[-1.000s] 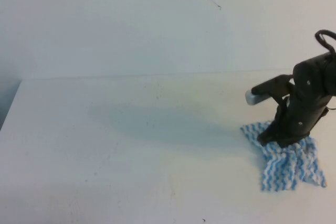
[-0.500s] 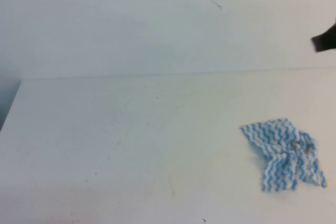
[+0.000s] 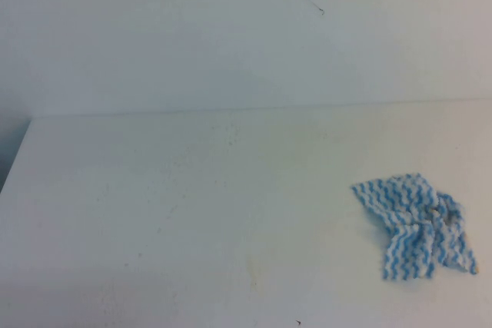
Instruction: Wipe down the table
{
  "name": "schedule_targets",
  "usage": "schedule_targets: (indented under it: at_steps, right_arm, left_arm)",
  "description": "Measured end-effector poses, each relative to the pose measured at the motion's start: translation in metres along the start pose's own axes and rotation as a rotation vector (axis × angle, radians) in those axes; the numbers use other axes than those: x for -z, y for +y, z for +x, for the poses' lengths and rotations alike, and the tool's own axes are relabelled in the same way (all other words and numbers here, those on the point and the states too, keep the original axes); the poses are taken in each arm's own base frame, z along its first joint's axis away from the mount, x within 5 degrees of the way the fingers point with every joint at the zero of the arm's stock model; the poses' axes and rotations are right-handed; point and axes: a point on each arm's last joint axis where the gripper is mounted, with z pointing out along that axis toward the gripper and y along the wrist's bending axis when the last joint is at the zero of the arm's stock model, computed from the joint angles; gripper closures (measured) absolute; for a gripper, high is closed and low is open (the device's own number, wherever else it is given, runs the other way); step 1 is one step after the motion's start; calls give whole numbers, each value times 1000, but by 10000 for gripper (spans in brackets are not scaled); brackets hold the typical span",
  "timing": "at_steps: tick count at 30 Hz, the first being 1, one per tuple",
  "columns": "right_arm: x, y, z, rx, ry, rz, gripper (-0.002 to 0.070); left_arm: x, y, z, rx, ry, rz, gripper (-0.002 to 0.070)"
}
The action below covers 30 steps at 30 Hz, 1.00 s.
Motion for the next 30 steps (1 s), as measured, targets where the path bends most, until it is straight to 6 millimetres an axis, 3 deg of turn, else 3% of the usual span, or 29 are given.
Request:
schedule_targets:
  at_steps: [6,13,19,30]
  right_arm:
    - [38,-13,65,-108,-37,-4,680]
    - [30,6,132,-171,-20,-125,680]
    - [18,28,156,-148,-198,-269,680]
    - [4,36,177,-131,-120,-276,680]
  left_arm:
    - [0,0,0,0,0,0,676]
    - [0,0,0,0,0,0,676]
    - [0,0,0,0,0,0,676]
    - [0,0,0,0,0,0,676]
